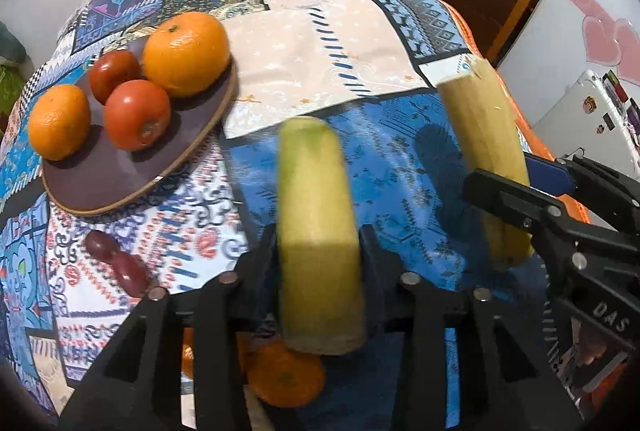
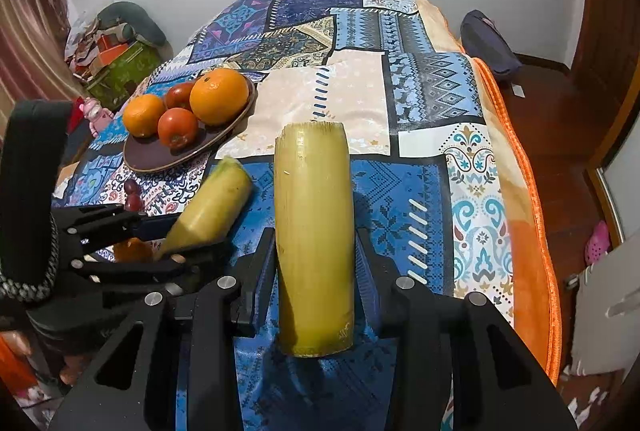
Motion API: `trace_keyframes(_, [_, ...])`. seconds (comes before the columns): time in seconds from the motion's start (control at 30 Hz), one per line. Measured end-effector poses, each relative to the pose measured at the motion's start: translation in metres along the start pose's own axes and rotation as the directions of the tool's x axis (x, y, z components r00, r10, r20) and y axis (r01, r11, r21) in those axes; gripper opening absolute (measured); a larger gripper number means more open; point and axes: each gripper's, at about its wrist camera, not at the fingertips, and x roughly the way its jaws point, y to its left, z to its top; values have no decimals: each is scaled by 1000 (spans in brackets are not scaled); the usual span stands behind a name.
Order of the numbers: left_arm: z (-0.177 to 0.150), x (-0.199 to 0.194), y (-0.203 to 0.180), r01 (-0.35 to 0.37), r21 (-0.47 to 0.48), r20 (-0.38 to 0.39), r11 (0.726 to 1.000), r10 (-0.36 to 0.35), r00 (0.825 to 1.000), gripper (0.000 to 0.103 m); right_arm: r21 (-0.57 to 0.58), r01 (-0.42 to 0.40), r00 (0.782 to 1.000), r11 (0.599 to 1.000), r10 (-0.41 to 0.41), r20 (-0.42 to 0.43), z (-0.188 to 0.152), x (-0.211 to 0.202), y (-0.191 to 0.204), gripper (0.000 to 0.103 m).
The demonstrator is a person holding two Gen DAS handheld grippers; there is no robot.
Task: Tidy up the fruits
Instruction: 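Lift both held bamboo shoots and carry them toward the plate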
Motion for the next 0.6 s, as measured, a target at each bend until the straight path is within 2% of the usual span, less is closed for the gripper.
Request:
trace_keyframes(0.07, [-2, 0, 9, -15, -27, 5, 1000, 16, 1000, 39, 1, -4, 1000, 1000, 4, -1, 0, 2, 0, 35])
trace_keyframes(0.13, [-4, 0, 13, -2, -46, 7, 999, 2, 1000, 39, -1, -7, 1000, 1000, 7, -6, 0, 4, 1, 35])
trace_keyframes(0.3, [-9, 6, 1, -71, -5, 26, 997, 72, 997, 39, -3, -9, 1000, 1000, 9, -15, 0, 8, 3, 35])
trace_keyframes(0.6, [2, 4, 8, -10, -52, -15, 999, 9, 1000, 38, -5, -8, 1000, 1000, 8, -24, 2, 9, 5, 35])
